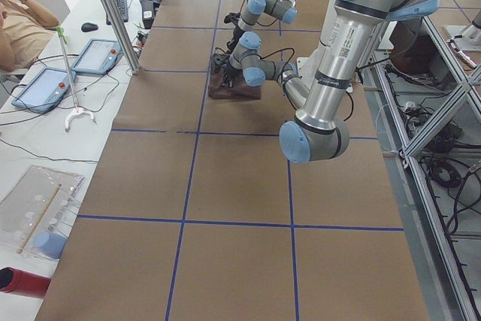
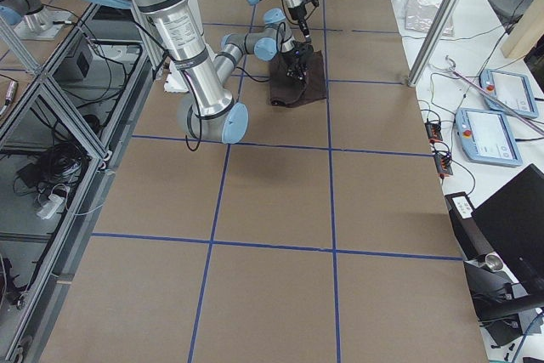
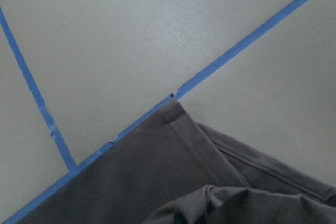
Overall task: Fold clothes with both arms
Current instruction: 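Lay the folded edge on the far half and open both grippers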
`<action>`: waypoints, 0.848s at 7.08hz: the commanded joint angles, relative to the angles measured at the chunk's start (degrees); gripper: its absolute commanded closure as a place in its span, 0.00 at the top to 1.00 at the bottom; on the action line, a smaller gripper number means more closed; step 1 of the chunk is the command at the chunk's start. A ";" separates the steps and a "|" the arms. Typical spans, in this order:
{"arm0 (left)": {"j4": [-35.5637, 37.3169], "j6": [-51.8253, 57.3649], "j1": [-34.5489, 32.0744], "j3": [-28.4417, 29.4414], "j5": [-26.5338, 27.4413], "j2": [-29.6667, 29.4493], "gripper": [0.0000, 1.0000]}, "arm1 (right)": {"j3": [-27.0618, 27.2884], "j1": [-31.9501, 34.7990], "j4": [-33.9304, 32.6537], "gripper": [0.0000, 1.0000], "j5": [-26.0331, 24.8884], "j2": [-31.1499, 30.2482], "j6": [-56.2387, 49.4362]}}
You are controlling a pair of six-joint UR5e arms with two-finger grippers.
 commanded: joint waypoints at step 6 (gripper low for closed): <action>-5.22 7.53 -1.89 10.43 -0.20 -4.82 1.00 | -3.61 0.97 0.15 1.00 1.35 0.56 -11.00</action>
